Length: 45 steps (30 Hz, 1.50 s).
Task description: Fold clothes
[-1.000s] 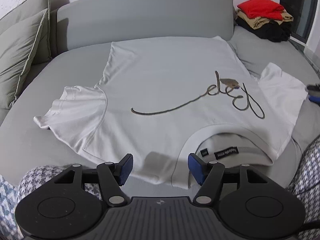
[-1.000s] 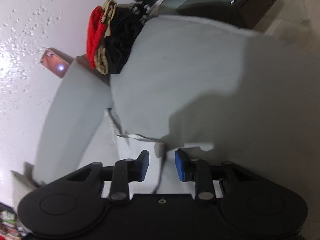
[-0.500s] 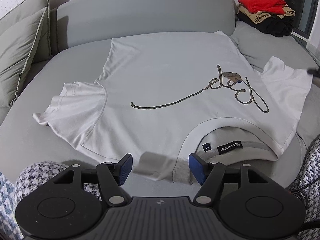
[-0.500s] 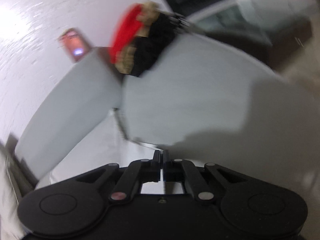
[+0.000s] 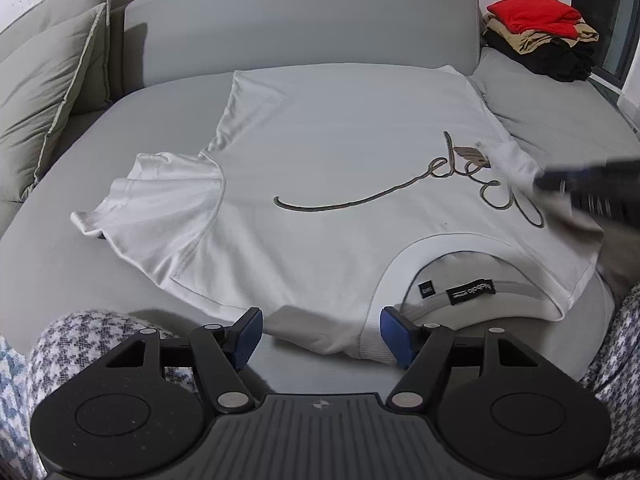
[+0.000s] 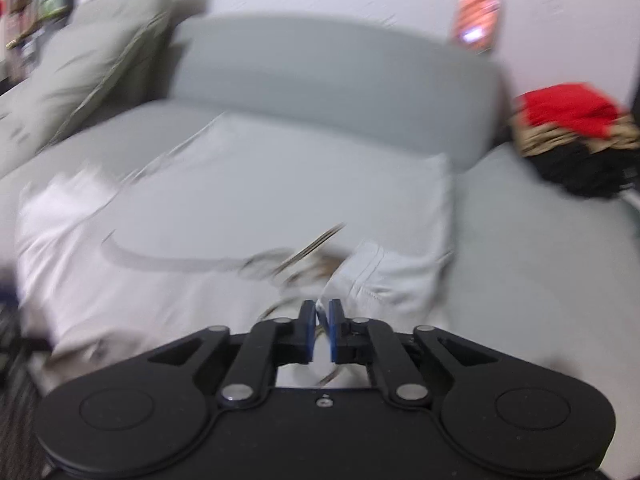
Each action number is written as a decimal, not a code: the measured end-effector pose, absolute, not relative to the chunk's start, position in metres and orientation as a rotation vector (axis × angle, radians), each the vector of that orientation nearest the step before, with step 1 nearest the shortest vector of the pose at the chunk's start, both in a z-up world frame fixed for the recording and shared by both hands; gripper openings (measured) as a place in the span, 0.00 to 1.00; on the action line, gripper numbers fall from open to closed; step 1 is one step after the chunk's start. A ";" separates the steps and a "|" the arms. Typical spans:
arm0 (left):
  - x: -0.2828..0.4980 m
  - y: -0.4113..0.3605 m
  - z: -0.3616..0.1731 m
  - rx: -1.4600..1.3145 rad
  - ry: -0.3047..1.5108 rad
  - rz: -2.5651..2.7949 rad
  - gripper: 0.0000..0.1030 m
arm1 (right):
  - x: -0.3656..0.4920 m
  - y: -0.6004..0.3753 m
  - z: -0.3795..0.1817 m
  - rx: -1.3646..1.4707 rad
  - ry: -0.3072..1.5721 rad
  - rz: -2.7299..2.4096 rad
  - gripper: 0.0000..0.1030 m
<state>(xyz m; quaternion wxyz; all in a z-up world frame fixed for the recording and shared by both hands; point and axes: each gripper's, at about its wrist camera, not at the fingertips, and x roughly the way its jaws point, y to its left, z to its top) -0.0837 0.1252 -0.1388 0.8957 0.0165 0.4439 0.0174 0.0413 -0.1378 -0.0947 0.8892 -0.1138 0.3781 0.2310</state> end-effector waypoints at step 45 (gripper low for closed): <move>-0.095 0.275 -0.097 -0.321 0.687 0.273 0.64 | -0.002 -0.173 -0.075 0.430 0.974 0.438 0.62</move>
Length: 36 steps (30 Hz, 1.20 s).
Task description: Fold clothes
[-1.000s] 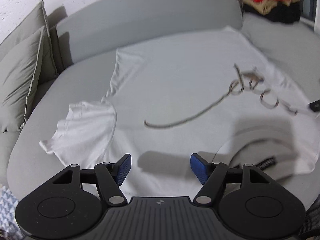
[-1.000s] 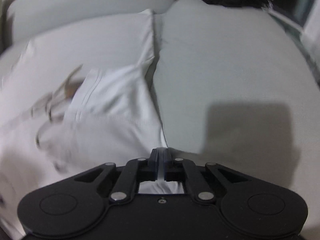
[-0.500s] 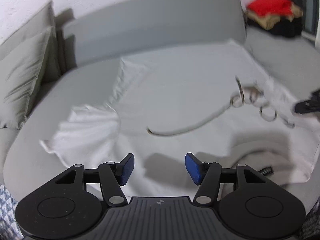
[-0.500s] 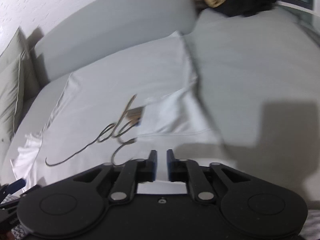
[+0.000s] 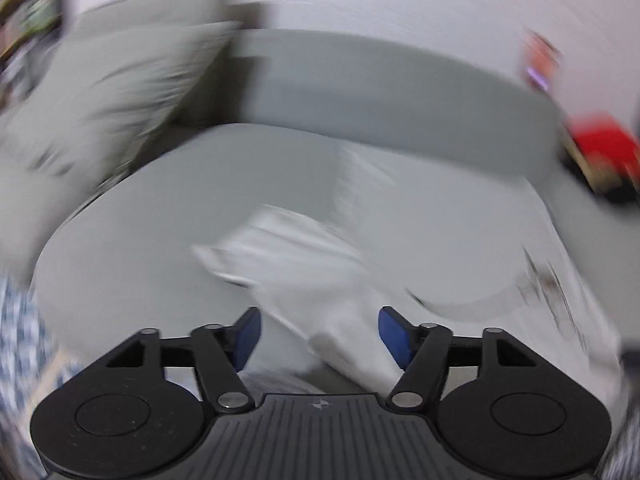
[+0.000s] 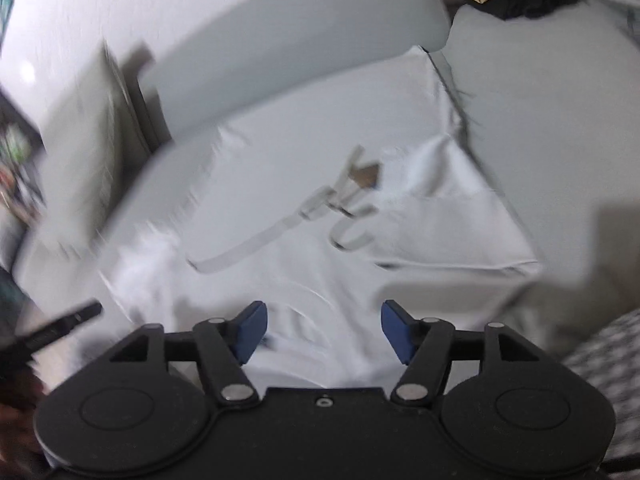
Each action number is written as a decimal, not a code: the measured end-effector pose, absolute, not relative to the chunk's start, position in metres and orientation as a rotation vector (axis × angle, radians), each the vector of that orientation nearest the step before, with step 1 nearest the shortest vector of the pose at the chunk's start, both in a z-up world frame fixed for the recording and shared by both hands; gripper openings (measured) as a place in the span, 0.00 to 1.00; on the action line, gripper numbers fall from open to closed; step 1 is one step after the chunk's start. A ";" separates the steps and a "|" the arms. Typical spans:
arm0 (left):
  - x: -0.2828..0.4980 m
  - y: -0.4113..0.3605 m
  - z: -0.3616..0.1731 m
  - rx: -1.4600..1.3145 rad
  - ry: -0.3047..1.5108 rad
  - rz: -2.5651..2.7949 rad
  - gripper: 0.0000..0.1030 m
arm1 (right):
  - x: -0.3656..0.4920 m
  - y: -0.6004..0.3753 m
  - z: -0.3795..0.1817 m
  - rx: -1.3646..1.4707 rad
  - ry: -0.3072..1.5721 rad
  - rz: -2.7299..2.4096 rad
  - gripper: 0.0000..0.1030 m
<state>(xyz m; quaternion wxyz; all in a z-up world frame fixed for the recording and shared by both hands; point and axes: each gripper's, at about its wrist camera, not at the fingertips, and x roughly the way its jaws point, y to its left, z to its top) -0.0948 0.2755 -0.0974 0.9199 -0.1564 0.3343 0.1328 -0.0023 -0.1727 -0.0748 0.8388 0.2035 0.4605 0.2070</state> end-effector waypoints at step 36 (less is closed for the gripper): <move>-0.022 0.177 -0.074 0.151 0.603 0.092 0.00 | 0.024 -0.200 -0.122 0.792 1.047 0.286 0.56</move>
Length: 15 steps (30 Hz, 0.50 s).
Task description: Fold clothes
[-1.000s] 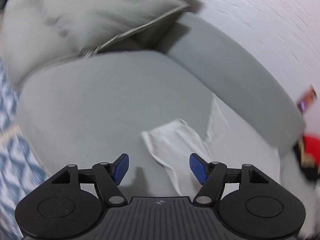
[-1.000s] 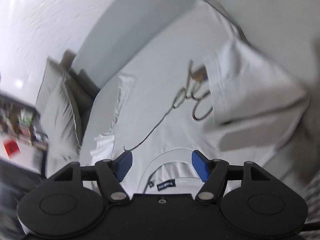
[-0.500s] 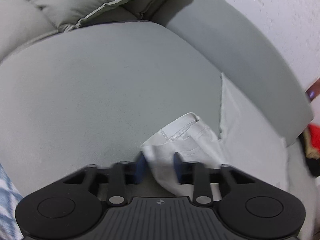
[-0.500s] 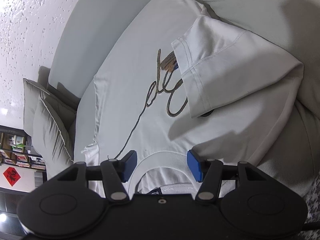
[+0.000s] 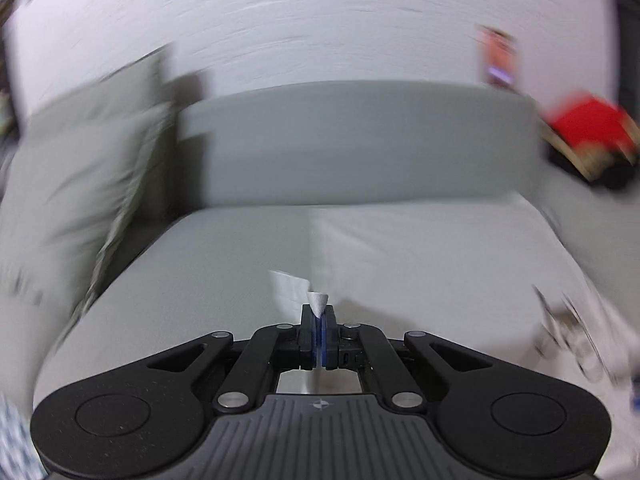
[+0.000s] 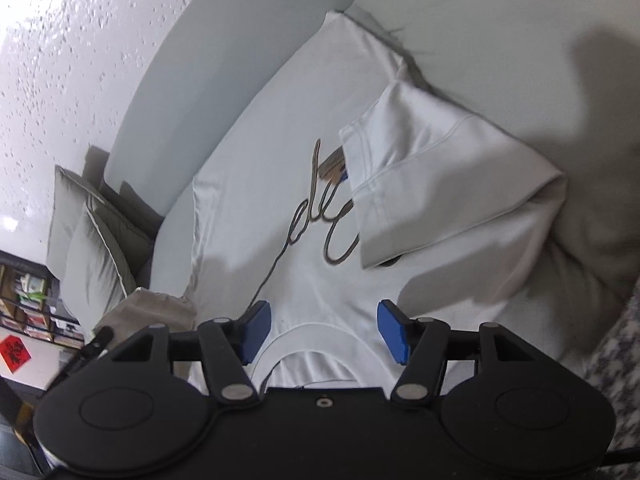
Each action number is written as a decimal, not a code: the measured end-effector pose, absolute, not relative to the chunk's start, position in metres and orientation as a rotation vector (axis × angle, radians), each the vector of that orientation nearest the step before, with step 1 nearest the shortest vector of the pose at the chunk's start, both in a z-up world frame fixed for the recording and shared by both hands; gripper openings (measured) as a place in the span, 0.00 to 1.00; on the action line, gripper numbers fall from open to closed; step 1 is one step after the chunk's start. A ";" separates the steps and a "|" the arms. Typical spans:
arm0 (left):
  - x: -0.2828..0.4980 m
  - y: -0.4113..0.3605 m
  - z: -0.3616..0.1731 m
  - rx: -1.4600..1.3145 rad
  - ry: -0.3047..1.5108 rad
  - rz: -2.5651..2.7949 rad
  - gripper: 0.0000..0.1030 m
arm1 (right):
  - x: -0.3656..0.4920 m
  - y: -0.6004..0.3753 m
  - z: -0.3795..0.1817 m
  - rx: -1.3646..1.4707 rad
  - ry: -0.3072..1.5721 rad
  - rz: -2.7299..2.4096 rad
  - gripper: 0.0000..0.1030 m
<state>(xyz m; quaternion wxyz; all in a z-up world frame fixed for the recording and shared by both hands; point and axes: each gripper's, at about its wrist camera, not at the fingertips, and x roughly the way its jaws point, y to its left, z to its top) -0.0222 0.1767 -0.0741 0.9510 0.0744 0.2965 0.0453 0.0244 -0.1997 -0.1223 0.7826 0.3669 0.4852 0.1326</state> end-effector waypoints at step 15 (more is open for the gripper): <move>-0.042 0.147 -0.122 0.266 0.850 0.033 0.49 | 0.014 -0.248 -0.113 0.766 0.966 0.254 0.52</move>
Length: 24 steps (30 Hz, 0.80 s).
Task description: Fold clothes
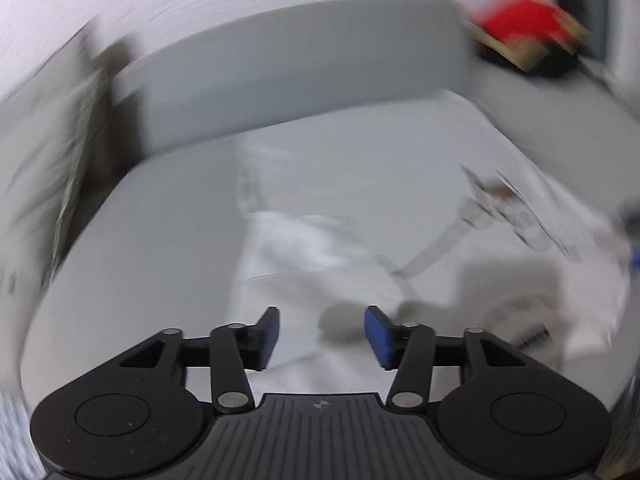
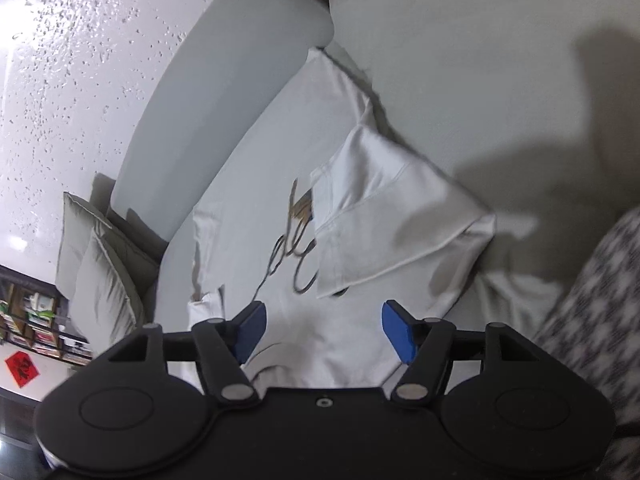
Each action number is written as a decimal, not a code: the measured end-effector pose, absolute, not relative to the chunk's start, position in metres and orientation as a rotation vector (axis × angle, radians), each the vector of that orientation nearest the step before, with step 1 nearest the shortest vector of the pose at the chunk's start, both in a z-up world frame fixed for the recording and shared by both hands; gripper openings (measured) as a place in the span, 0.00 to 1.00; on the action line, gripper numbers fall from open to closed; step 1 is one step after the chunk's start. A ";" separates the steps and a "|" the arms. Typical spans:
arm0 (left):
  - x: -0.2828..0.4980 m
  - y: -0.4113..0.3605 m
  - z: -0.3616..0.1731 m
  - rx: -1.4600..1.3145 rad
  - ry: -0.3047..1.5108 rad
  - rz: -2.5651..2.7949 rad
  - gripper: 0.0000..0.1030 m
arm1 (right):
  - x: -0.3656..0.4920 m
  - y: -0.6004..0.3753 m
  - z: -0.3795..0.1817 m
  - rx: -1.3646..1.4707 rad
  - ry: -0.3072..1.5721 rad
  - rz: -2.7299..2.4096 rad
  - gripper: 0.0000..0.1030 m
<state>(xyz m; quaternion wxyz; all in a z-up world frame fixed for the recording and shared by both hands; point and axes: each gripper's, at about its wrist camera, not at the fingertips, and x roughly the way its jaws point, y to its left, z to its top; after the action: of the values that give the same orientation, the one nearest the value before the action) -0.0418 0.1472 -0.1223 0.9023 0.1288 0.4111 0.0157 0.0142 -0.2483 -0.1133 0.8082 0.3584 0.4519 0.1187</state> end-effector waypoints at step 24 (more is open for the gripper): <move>-0.035 0.203 -0.109 0.191 0.936 0.231 0.20 | 0.041 -0.234 -0.101 0.271 1.007 0.131 0.14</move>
<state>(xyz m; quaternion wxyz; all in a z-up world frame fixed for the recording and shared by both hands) -0.0349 0.2028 -0.1086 0.8816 0.0918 0.4494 0.1110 0.0412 -0.2342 -0.1013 0.8651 0.1295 0.4806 0.0627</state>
